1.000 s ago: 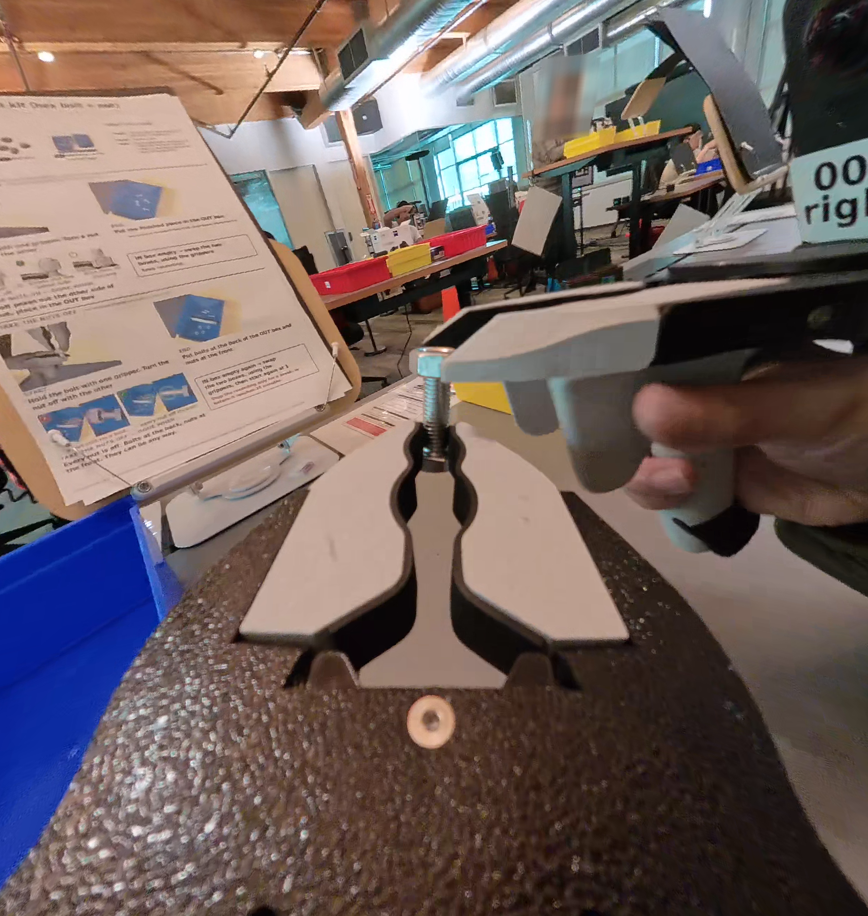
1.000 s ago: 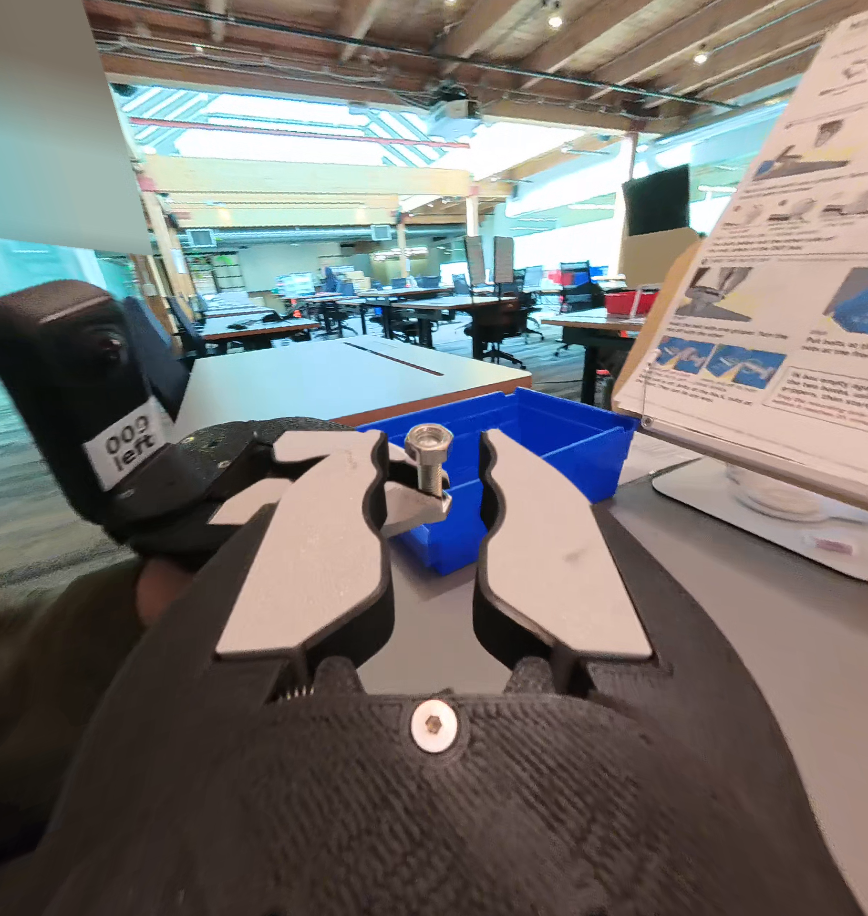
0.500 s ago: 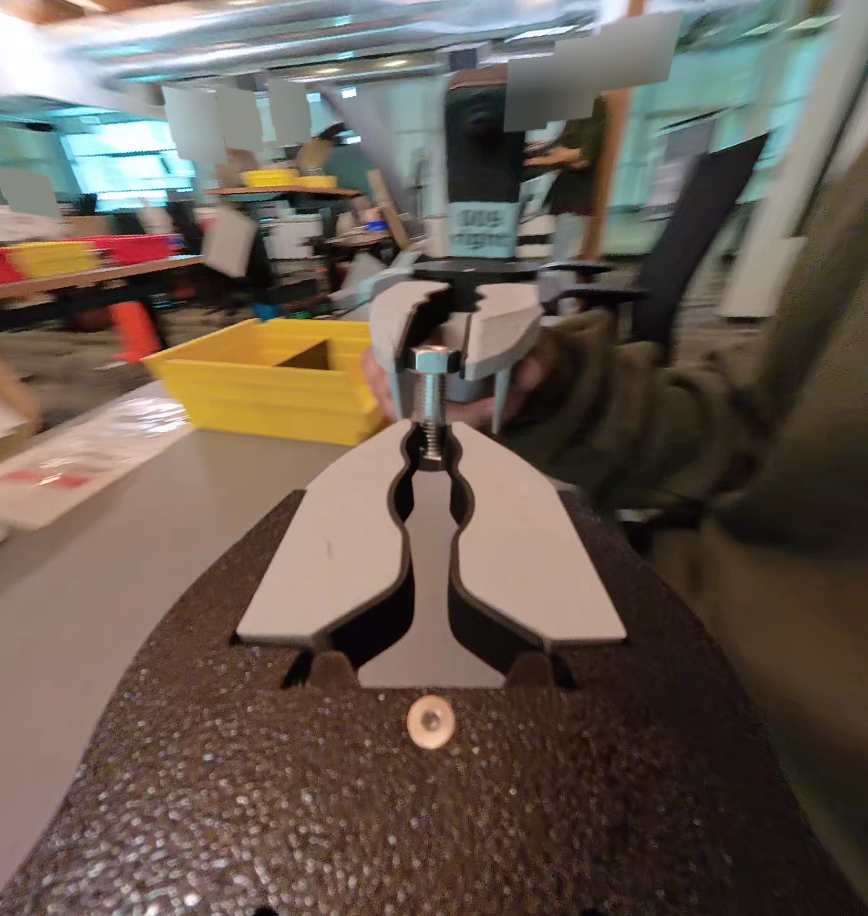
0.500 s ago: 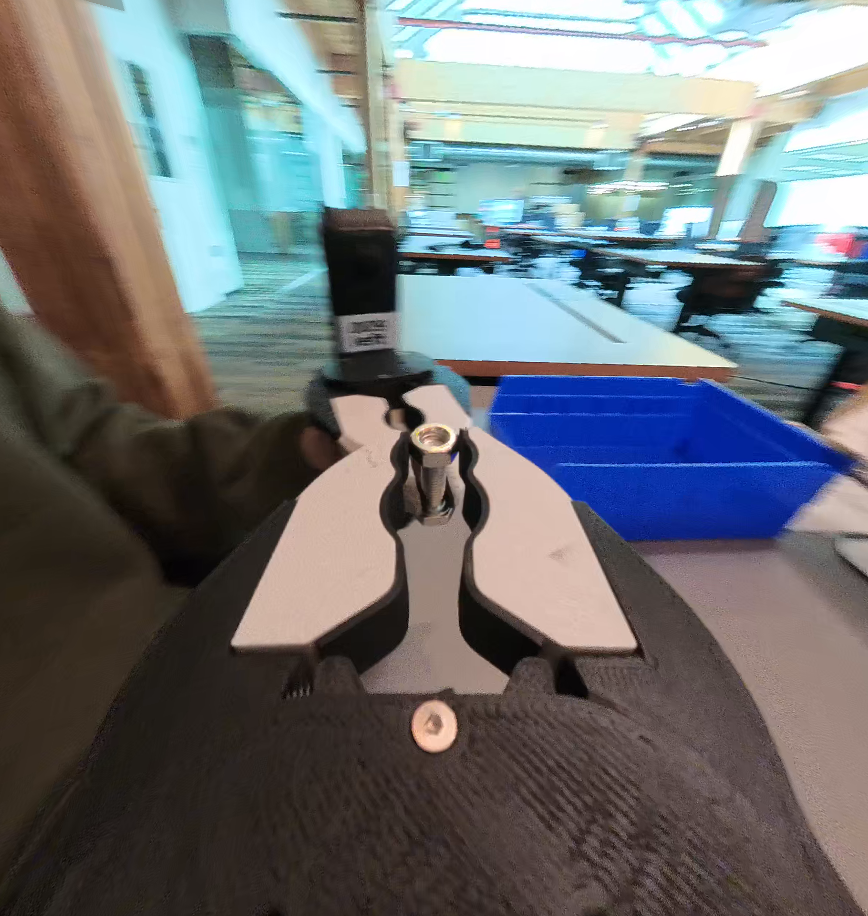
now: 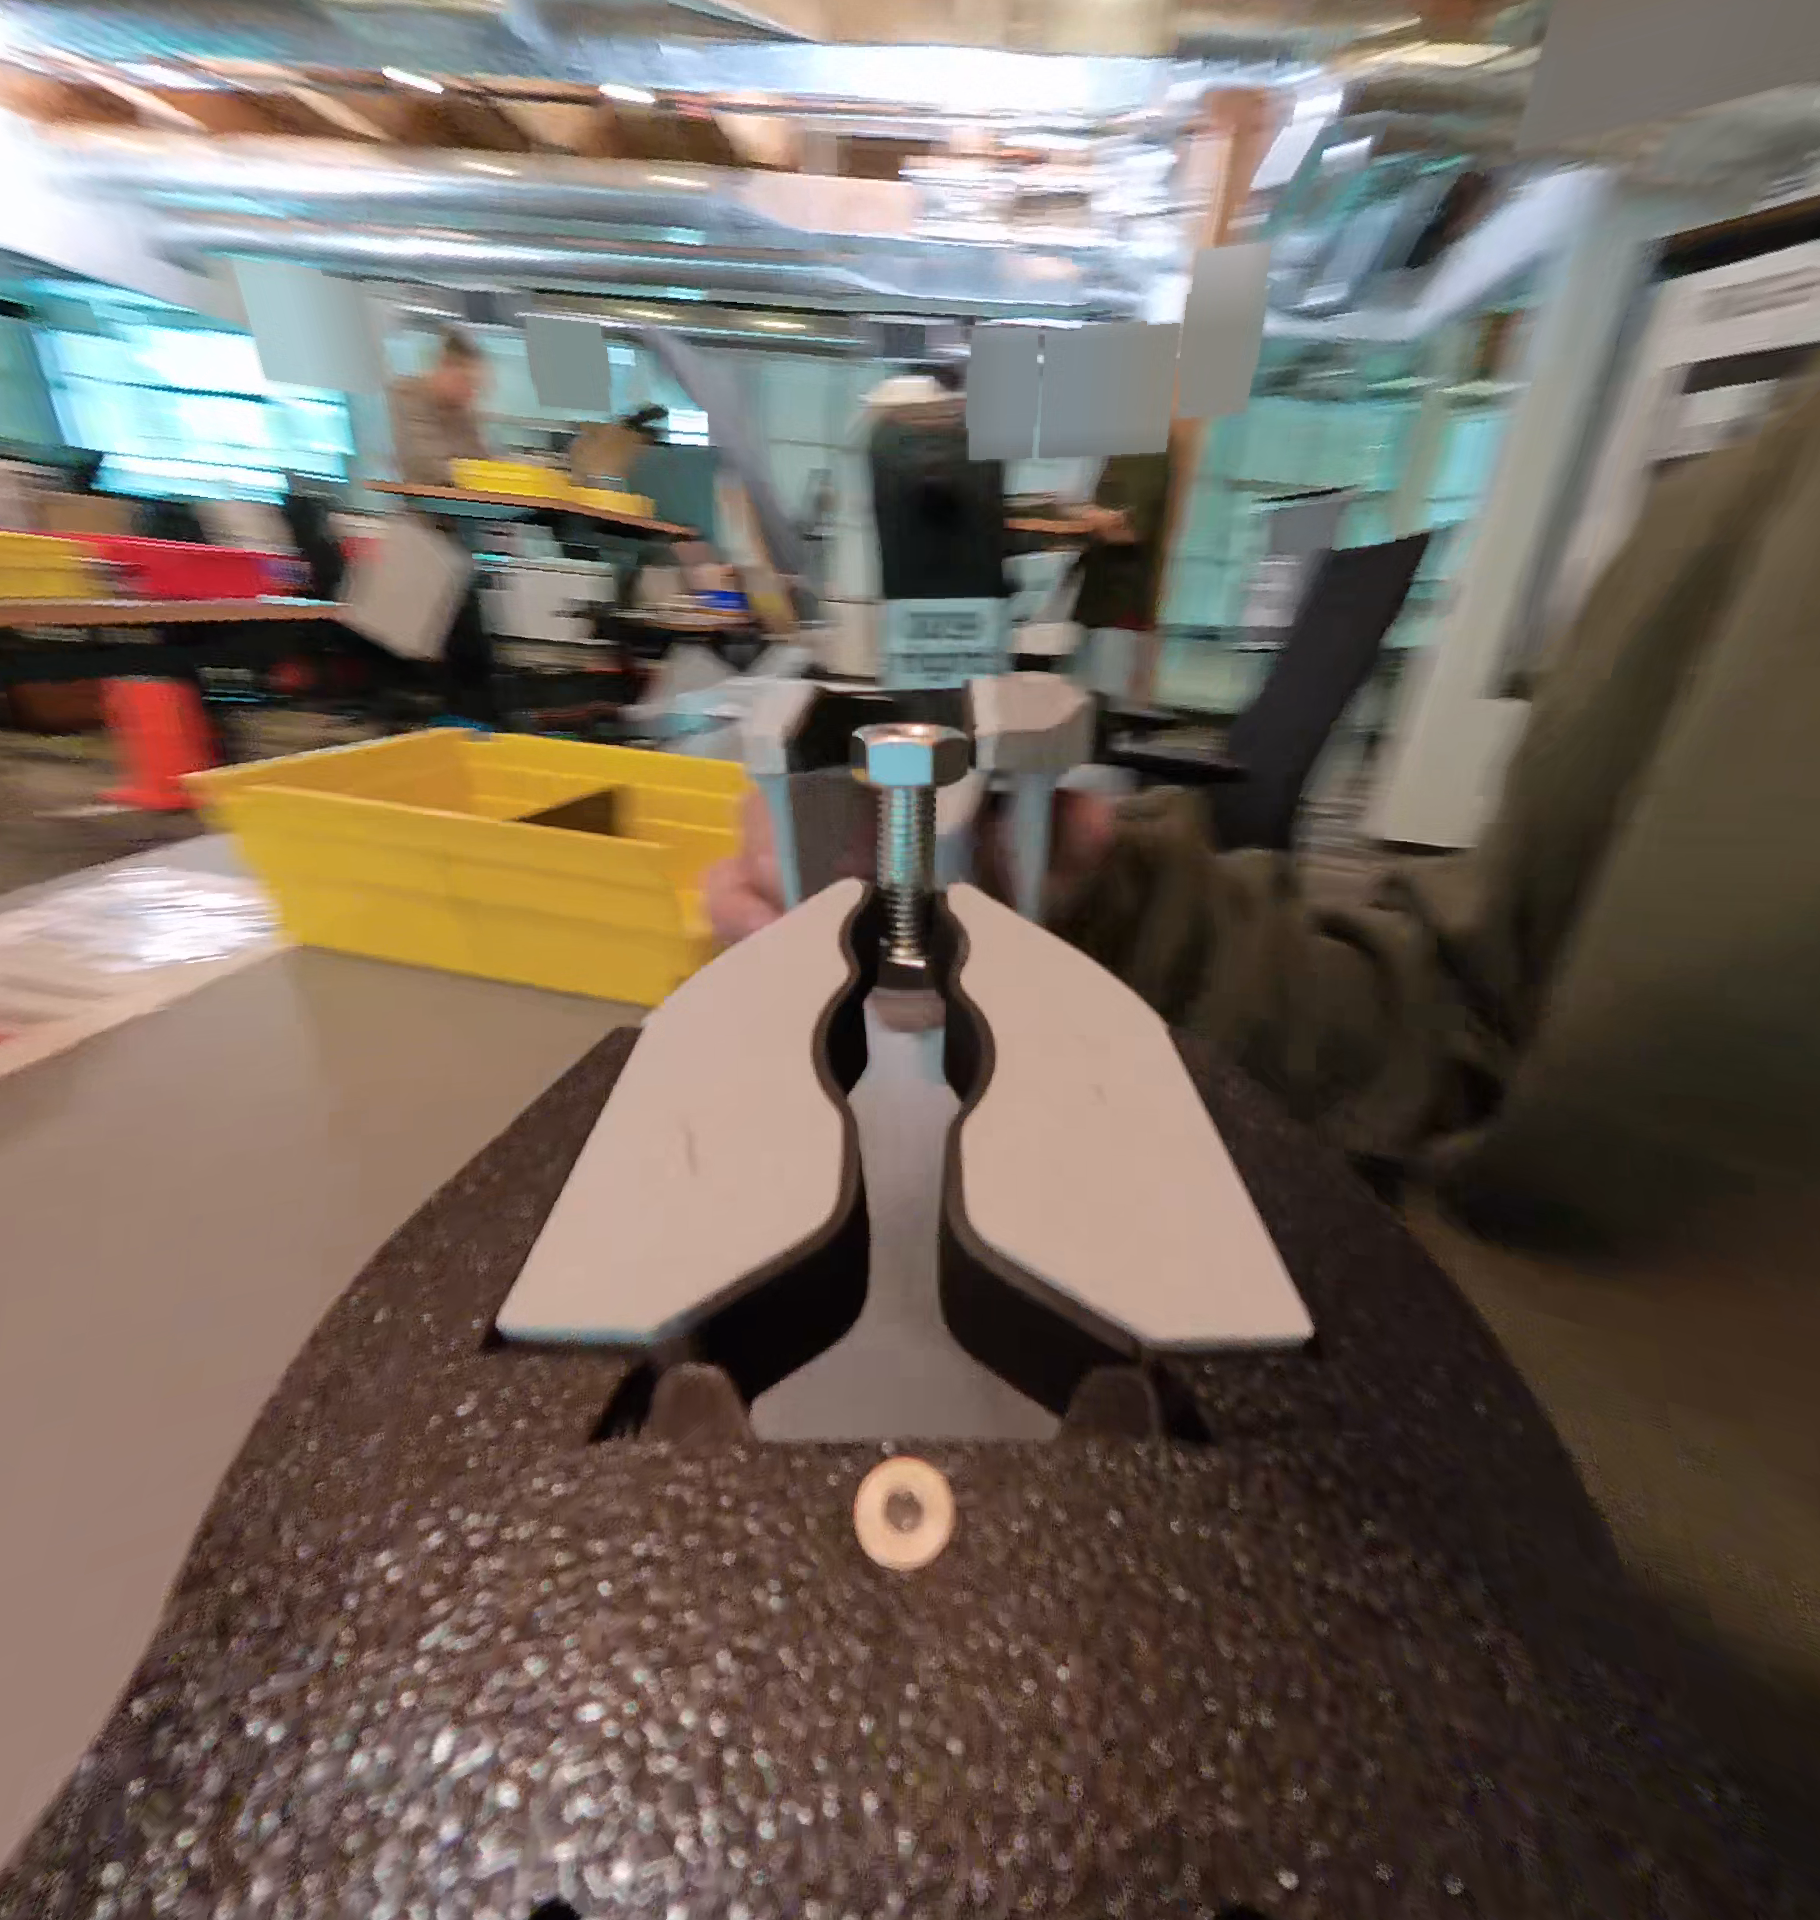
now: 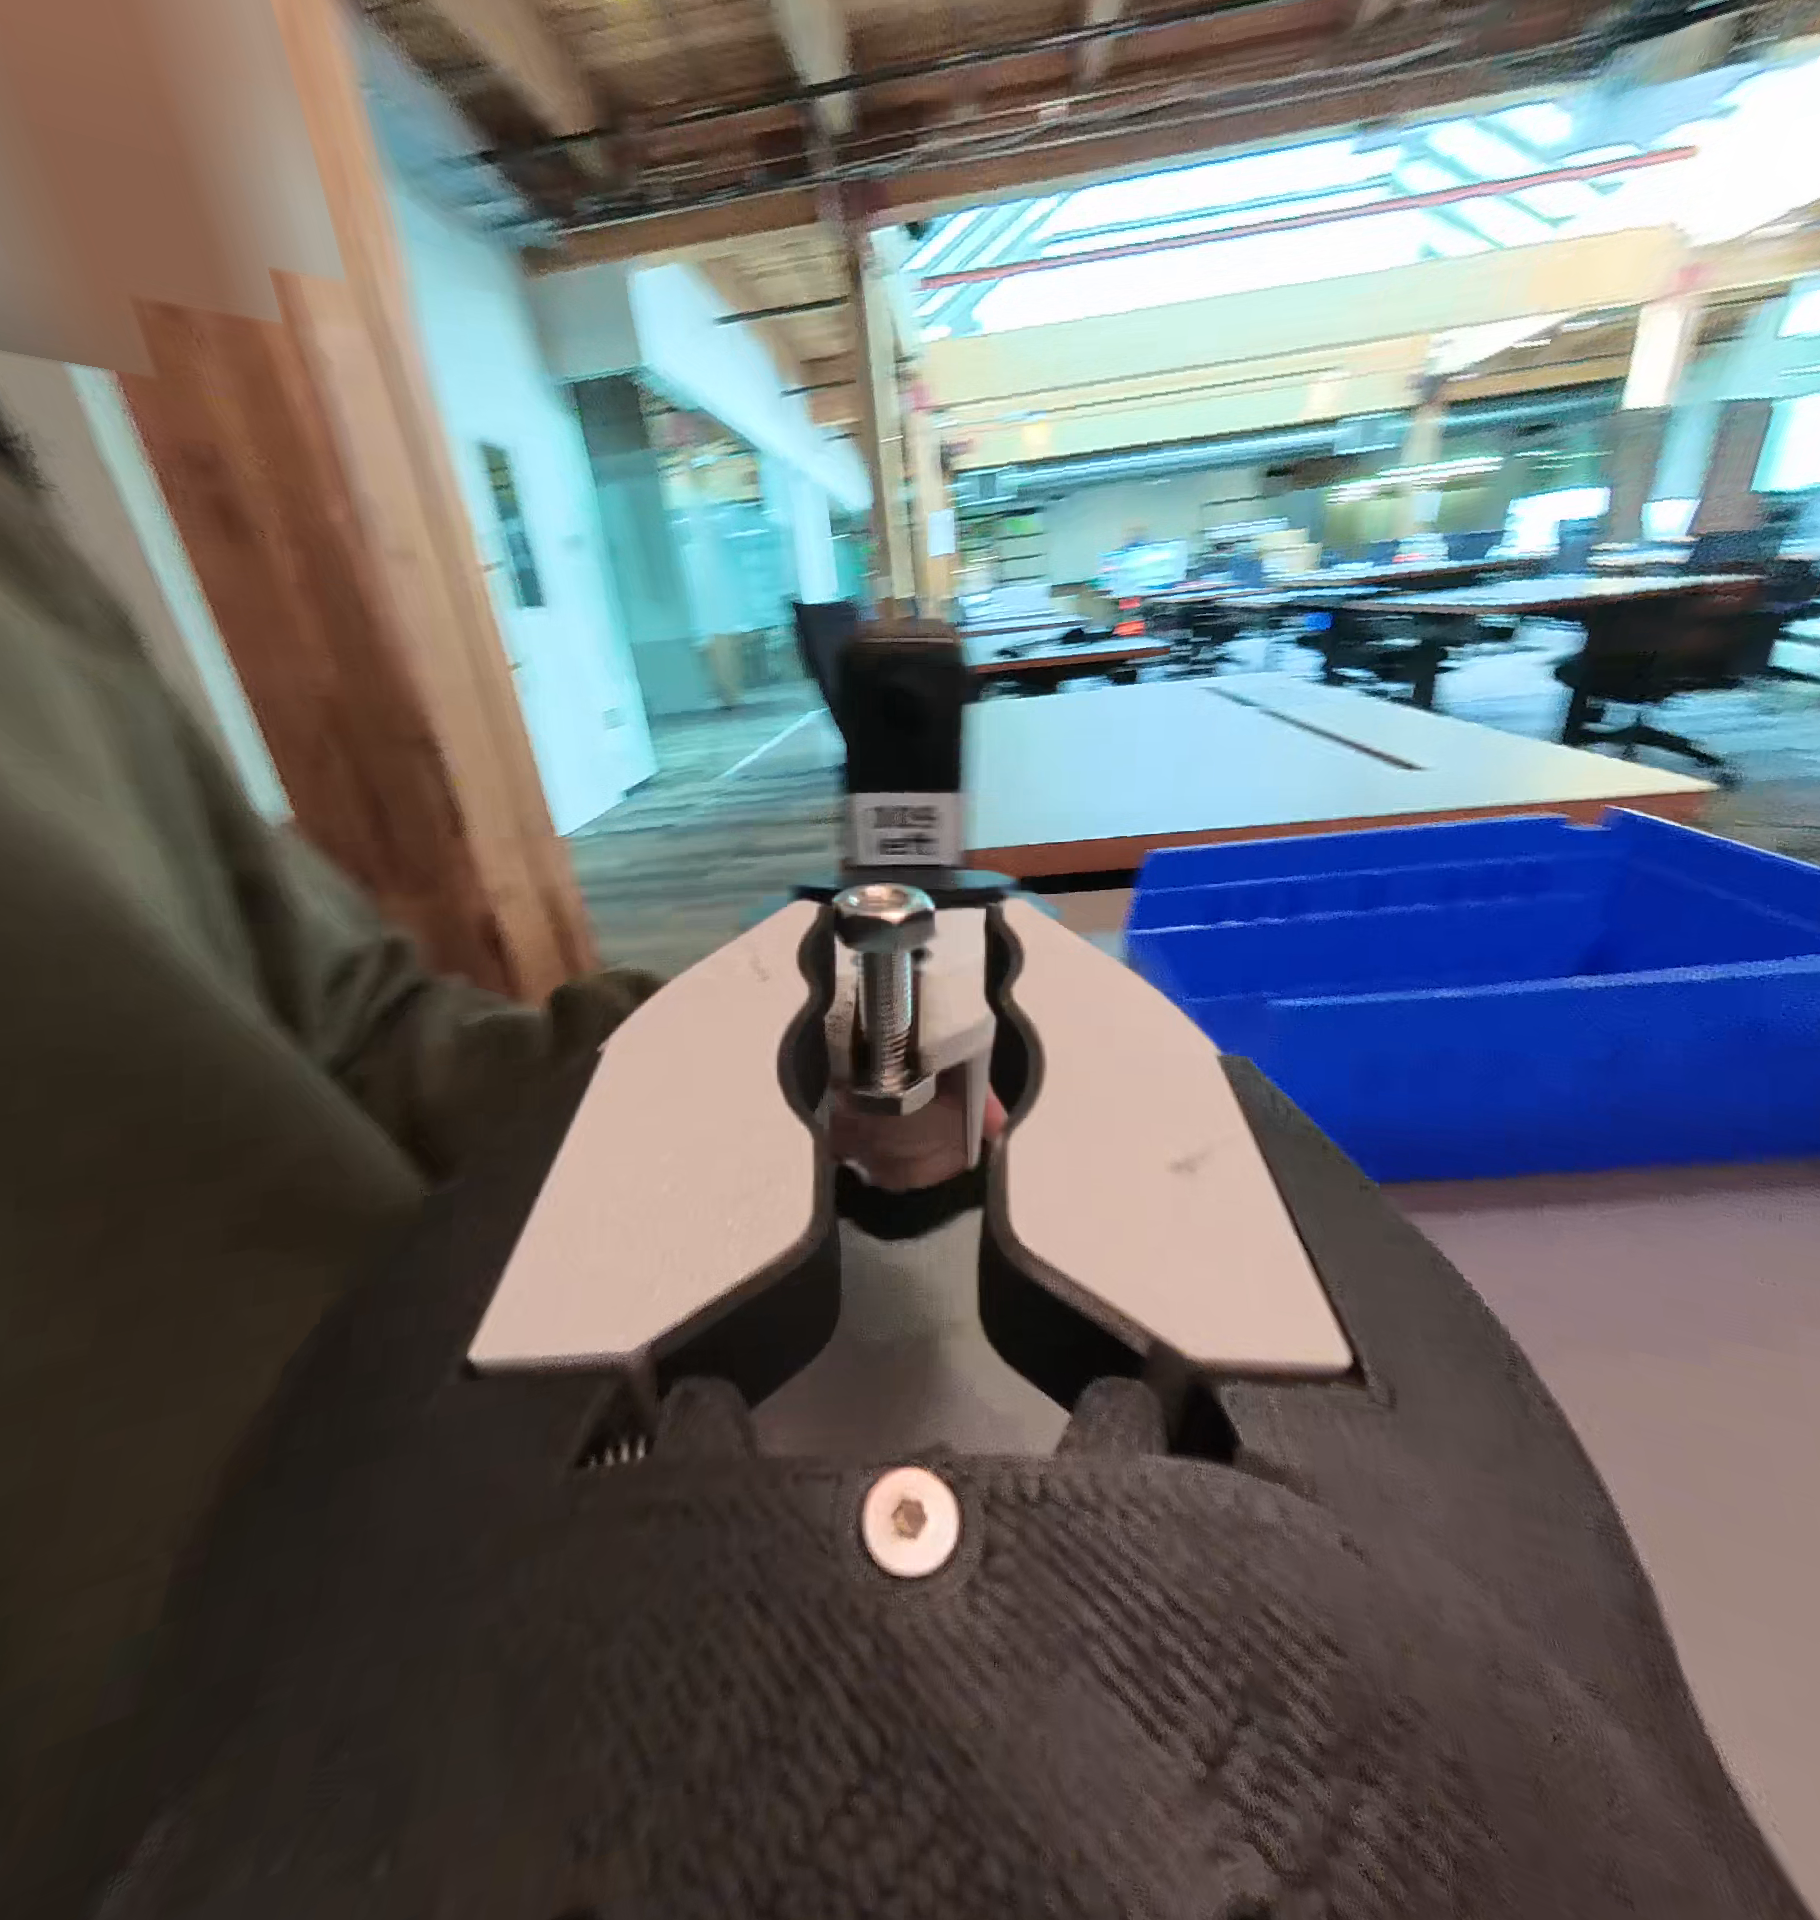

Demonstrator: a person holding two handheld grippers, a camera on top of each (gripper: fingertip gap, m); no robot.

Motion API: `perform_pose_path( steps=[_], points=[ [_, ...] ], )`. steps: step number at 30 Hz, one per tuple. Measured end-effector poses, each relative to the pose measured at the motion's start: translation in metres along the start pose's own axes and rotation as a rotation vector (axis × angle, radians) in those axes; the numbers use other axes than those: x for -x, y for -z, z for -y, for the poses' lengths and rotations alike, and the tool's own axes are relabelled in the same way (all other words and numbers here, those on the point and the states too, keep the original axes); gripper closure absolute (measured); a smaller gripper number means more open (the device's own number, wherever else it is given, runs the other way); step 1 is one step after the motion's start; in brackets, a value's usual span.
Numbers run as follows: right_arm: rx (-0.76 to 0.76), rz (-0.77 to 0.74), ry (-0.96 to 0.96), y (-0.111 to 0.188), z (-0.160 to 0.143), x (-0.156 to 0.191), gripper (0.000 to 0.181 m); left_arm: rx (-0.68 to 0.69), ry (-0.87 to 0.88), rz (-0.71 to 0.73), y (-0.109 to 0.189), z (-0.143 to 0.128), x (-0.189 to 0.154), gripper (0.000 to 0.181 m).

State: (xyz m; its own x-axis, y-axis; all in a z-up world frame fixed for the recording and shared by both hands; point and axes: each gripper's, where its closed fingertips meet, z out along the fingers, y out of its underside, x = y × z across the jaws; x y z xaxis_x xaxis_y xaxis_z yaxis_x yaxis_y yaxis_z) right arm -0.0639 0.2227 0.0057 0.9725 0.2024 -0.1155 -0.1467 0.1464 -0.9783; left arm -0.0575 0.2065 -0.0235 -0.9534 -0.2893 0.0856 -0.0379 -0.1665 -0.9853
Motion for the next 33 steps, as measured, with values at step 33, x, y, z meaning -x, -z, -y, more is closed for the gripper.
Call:
perform_pose_path(
  steps=[33],
  points=[
    [-0.01, -0.333, 0.09, -0.013, 0.011, -0.034, 0.162, 0.089, -0.219, 0.382, 0.002, 0.007, 0.033, 0.172]
  ],
)
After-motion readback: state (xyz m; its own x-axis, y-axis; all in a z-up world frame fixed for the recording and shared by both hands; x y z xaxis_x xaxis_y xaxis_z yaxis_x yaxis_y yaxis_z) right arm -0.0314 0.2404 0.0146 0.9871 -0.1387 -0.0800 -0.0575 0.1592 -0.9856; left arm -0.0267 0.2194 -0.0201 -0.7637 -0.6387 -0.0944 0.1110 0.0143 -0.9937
